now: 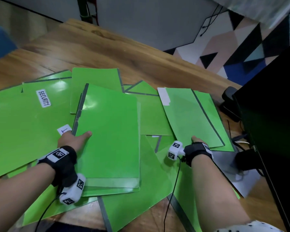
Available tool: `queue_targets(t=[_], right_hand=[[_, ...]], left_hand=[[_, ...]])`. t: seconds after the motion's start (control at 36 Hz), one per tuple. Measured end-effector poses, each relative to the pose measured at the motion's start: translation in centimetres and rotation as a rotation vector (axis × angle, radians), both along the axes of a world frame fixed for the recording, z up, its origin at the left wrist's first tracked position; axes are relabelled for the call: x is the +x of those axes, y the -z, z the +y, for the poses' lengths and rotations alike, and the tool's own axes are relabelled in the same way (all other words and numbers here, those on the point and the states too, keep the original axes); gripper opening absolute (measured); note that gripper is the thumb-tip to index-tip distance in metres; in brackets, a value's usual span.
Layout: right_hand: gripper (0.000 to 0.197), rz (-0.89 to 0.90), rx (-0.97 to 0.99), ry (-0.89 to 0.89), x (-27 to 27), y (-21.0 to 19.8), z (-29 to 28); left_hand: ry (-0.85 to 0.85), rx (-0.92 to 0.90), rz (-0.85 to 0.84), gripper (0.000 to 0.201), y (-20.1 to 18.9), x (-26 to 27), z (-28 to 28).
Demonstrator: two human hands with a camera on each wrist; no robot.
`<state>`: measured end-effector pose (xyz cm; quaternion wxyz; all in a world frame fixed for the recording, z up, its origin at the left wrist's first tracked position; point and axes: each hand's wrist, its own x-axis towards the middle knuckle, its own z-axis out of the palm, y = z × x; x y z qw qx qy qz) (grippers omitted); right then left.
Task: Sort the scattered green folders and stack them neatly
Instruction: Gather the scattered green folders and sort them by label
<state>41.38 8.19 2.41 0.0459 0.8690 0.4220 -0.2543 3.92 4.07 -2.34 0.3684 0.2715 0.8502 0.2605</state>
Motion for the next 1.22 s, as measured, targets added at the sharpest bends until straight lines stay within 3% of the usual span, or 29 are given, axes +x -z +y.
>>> queue_targets(t=[0.22, 0.33, 0.47, 0.56, 0.61, 0.67, 0.72, 0.81, 0.89, 0.94, 1.03, 1.11, 1.22], right_hand=[[0.077, -0.009, -0.001, 0.042, 0.2, 0.6, 0.8], [0.076, -0.078, -0.056, -0.019, 0.3, 1.2, 1.5], [0.022, -0.163, -0.138, -0.103, -0.8, 1.9, 1.9], [0.009, -0.148, -0.104, -0.073, -1.3, 1.9, 2.3], [0.015, -0.106, -0.077, -0.036, -1.2, 1.8, 2.6], [0.042, -0.021, 0.005, 0.021, -0.5, 2.3, 2.8], [0.062, 0.211, 0.141, 0.158, -0.2, 2.7, 2.7], [0.055, 0.559, 0.269, 0.387, -0.5, 2.1, 3.3], [0.034, 0.702, 0.327, 0.642, -1.0, 0.6, 3.7], [0.027, 0.77, 0.376, 0.64, -1.8, 0.0, 3.3], [0.066, 0.964, 0.363, 0.622, -3.0, 0.0, 1.8], [0.068, 0.835, 0.289, 0.567, -3.6, 1.2, 0.2], [0.092, 0.698, 0.179, 0.521, -4.1, 4.1, -2.3]], left_hand=[[-0.019, -0.009, -0.019, 0.074, 0.9, -0.1, 0.0], [-0.02, -0.019, -0.019, 0.074, 1.4, -0.1, 0.1], [-0.005, -0.024, -0.008, 0.077, 2.1, -0.1, 0.0], [0.006, -0.026, -0.005, 0.077, 2.2, -0.2, 0.0], [0.009, -0.037, -0.015, 0.077, 2.2, -0.3, 0.0], [0.014, -0.056, -0.027, 0.078, 2.2, -0.5, 0.1], [0.03, -0.073, -0.033, 0.079, 2.0, -0.5, 0.2], [0.073, -0.103, -0.031, 0.082, 1.5, -0.6, 0.2], [0.099, -0.124, -0.049, 0.082, 1.0, -0.8, 0.3], [0.11, -0.135, -0.058, 0.082, 0.8, -0.8, 0.3], [0.123, -0.168, -0.075, 0.082, 0.4, -0.8, 0.3], [0.133, -0.172, -0.113, 0.084, 0.4, -1.4, 0.4], [0.12, -0.14, -0.221, 0.067, 0.6, -2.2, 0.3]])
